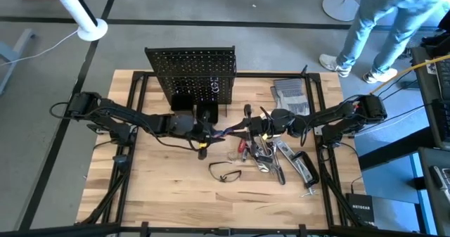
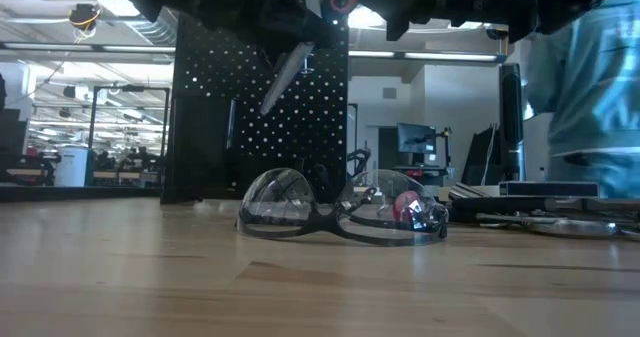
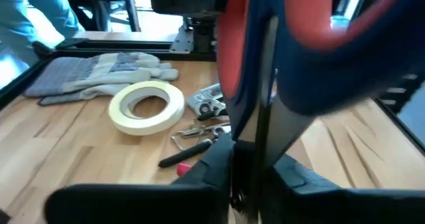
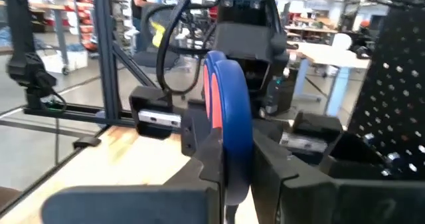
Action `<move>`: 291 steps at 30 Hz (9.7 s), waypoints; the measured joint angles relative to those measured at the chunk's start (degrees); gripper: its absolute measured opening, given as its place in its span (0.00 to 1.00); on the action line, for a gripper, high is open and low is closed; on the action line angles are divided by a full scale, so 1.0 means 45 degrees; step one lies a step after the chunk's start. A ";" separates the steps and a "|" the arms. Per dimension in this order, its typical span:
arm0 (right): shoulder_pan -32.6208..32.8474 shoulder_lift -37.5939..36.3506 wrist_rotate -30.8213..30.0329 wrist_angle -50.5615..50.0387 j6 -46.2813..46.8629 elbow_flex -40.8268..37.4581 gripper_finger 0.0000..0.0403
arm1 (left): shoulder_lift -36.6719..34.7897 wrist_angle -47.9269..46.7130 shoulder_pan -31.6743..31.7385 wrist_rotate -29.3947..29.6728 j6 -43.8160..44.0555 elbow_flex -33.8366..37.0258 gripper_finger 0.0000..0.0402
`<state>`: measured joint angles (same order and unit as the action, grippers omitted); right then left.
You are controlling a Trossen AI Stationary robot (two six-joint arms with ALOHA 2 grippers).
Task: Hang tools onto peg board
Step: Put the scissor into the left pegboard organizer bin, then put the cuvette into the right pegboard organizer bin
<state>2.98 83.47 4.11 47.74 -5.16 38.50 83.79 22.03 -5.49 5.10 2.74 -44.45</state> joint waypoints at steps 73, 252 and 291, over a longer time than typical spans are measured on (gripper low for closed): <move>-0.0583 0.5130 -0.3772 -0.2956 -0.3524 0.8354 0.11 | -1.0346 -0.9344 0.0052 0.4014 -0.2046 -0.0005 0.32; 0.3347 0.1104 -0.3789 -1.3275 0.4166 0.3217 0.21 | -0.5872 -0.3128 -0.2974 0.4589 0.3141 0.4935 0.39; 0.2868 0.0220 0.0236 -1.9733 0.8704 0.2953 0.55 | 0.2328 -0.0106 -0.3012 0.4895 0.3612 0.2448 0.39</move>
<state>15.89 84.47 5.18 -41.06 34.01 51.79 94.26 21.55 -19.05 27.12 19.00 -33.43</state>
